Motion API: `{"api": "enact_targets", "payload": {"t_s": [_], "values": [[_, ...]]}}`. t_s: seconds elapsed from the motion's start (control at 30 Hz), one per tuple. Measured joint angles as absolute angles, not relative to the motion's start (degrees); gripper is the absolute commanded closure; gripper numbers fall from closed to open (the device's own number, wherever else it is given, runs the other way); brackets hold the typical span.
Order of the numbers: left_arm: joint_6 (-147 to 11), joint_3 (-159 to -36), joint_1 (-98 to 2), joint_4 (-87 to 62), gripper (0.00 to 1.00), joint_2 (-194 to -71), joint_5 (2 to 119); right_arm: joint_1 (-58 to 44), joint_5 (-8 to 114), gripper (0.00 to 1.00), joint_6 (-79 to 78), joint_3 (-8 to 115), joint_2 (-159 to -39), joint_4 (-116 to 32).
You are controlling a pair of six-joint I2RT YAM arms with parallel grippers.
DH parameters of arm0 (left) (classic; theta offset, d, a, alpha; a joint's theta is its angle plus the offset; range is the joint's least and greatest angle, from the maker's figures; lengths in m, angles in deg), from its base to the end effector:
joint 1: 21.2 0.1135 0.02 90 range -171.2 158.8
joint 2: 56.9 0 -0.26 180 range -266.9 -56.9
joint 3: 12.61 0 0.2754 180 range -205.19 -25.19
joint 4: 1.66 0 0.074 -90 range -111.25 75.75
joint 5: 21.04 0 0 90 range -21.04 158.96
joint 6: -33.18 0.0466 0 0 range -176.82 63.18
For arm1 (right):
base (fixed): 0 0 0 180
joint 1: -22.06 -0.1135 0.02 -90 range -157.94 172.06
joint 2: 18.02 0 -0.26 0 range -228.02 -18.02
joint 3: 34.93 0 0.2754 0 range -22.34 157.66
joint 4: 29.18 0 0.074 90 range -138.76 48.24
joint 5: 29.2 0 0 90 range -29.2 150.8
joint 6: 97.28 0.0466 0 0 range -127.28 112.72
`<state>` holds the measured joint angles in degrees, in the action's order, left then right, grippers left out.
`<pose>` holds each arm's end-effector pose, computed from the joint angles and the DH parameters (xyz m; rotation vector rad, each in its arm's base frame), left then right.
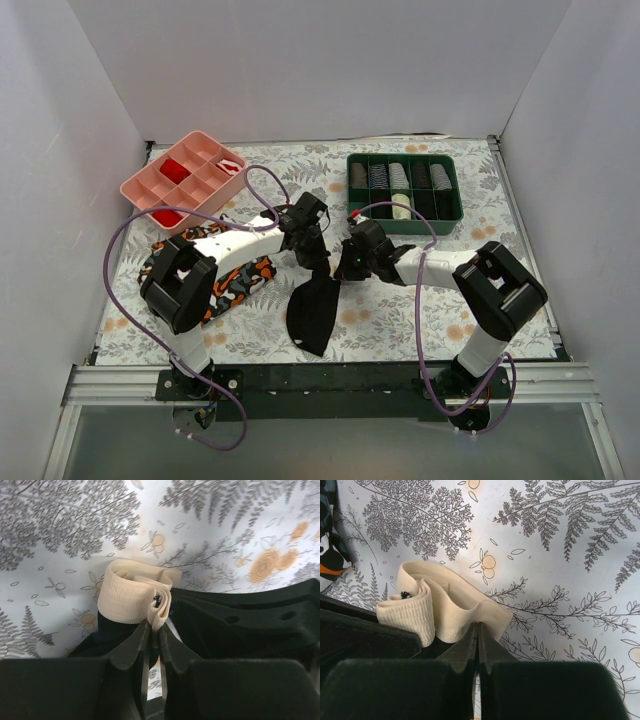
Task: Roll the underwear
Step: Fold the underwear at the center of the board.
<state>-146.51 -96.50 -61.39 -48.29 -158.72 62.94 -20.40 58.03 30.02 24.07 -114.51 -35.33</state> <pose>0.2925 -0.2535 0.1745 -1.2124 2.7142 -0.6740 0.2605 0.2414 0.1210 -0.1359 2.4509 0.7194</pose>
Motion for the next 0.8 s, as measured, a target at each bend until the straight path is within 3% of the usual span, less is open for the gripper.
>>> {"api": "enact_targets", "payload": {"t_s": [0.43, 0.8], "values": [[-146.33, -96.46, -61.83, -53.32, 0.92, -158.92, 70.3, -20.44, 57.29, 0.92, 29.67, 20.07, -104.58, -34.34], [-146.16, -96.46, -61.83, -53.3, 0.92, -158.92, 70.52, -20.83, 51.15, 0.93, 29.91, 21.17, -110.84, -29.49]]}}
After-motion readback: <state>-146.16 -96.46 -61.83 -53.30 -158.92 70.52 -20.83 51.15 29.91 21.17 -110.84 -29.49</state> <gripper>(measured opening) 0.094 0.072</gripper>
